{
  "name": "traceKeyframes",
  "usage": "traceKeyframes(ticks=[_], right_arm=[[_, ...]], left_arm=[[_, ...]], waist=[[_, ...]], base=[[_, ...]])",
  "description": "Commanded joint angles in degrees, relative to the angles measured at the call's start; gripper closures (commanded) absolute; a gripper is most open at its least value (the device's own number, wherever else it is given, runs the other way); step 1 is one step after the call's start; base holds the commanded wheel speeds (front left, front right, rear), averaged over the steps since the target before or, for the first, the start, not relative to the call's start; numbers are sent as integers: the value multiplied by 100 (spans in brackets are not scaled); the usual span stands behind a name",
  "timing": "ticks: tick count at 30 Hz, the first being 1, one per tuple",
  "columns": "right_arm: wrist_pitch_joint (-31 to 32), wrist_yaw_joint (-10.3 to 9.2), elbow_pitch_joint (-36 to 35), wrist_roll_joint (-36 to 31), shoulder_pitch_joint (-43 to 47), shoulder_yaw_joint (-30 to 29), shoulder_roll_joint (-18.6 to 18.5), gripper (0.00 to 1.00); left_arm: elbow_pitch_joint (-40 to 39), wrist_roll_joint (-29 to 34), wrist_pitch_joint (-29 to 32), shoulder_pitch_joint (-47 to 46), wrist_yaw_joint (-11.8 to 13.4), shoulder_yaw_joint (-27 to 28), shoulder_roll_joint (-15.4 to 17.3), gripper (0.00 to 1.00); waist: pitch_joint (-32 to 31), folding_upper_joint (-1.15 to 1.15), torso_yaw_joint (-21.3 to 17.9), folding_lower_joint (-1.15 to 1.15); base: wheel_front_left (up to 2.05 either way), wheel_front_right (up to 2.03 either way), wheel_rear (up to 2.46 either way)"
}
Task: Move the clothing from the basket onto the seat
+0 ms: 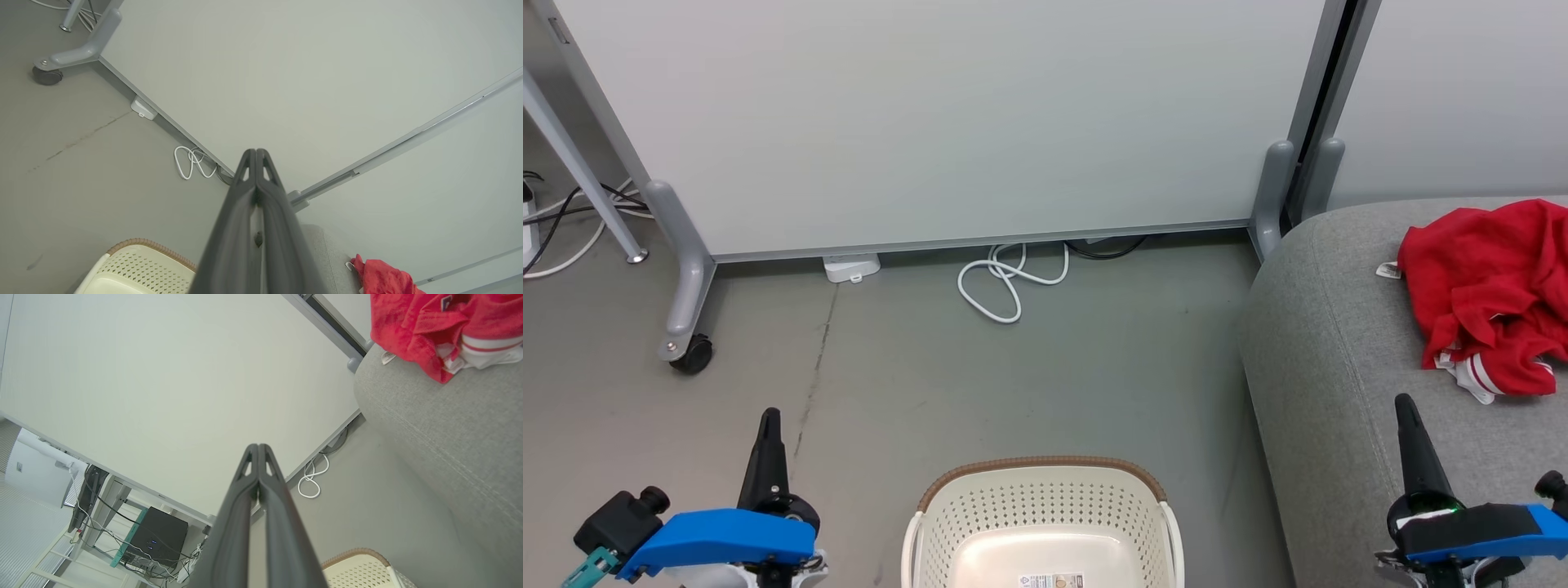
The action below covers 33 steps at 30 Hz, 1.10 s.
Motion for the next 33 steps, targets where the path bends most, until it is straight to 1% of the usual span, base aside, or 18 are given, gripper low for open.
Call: traceKeyframes(ticks=[1,20,33], right_arm=[[39,2,-33,158,-157,-12,-33,100],[348,2,84,1317,-272,-41,-39,100],[511,2,151,1948,-344,-58,-42,100]], left_arm=[[-72,-151,46,-171,-26,34,10,100],[-66,-1323,347,-253,-73,217,-21,100],[-62,-1965,513,-297,-103,327,-38,100]], waist=[[0,0,-7,0],[14,0,-118,0],[23,0,-188,0]], base=[[0,0,0],[0,0,0],[0,0,0]])
